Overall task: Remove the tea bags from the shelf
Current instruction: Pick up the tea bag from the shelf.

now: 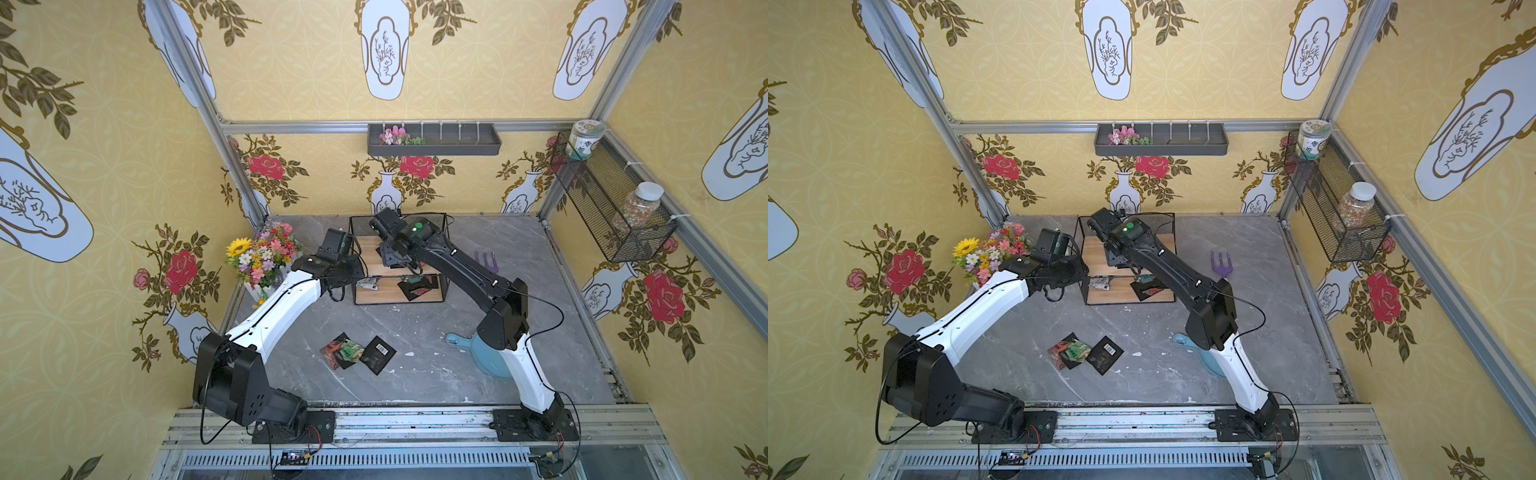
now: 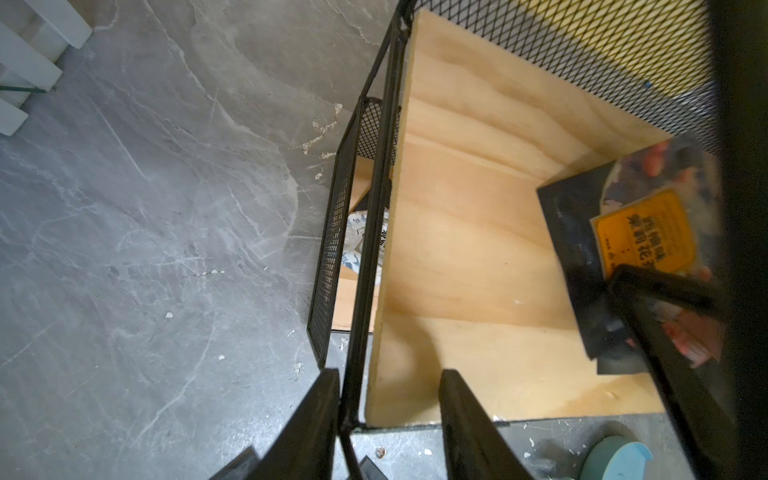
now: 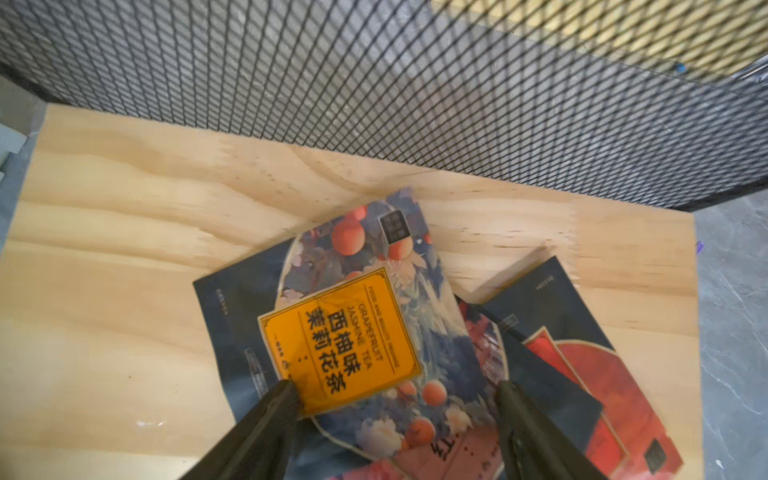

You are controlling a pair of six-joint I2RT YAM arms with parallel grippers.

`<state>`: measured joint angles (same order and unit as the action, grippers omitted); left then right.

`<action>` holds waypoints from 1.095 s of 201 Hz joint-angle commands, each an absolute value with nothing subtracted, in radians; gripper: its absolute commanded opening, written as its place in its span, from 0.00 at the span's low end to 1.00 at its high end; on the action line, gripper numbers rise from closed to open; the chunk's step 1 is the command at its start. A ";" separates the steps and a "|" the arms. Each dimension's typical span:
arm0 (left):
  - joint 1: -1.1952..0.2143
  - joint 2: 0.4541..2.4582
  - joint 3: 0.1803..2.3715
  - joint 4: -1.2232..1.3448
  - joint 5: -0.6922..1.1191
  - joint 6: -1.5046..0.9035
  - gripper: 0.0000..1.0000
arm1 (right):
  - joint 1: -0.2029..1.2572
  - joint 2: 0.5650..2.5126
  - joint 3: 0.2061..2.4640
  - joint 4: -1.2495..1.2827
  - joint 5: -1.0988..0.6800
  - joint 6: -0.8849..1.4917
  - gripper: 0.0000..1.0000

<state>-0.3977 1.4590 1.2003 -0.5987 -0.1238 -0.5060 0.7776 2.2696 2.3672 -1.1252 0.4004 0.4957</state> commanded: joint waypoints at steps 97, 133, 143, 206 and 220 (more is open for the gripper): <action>-0.400 1.458 1.201 -0.601 -0.107 -0.505 0.45 | 0.755 2.280 2.353 -1.108 0.355 0.504 0.45; -0.400 1.454 1.202 -0.601 -0.107 -0.503 0.45 | 0.748 2.281 2.349 -1.101 0.342 0.503 0.35; -0.400 1.455 1.201 -0.601 -0.107 -0.503 0.45 | 0.747 2.280 2.348 -1.095 0.341 0.501 0.32; -0.400 1.454 1.204 -0.603 -0.106 -0.503 0.45 | 0.732 2.281 2.358 -1.052 0.334 0.476 0.11; -0.400 1.454 1.204 -0.603 -0.106 -0.500 0.45 | 0.729 2.281 2.358 -1.035 0.333 0.466 0.06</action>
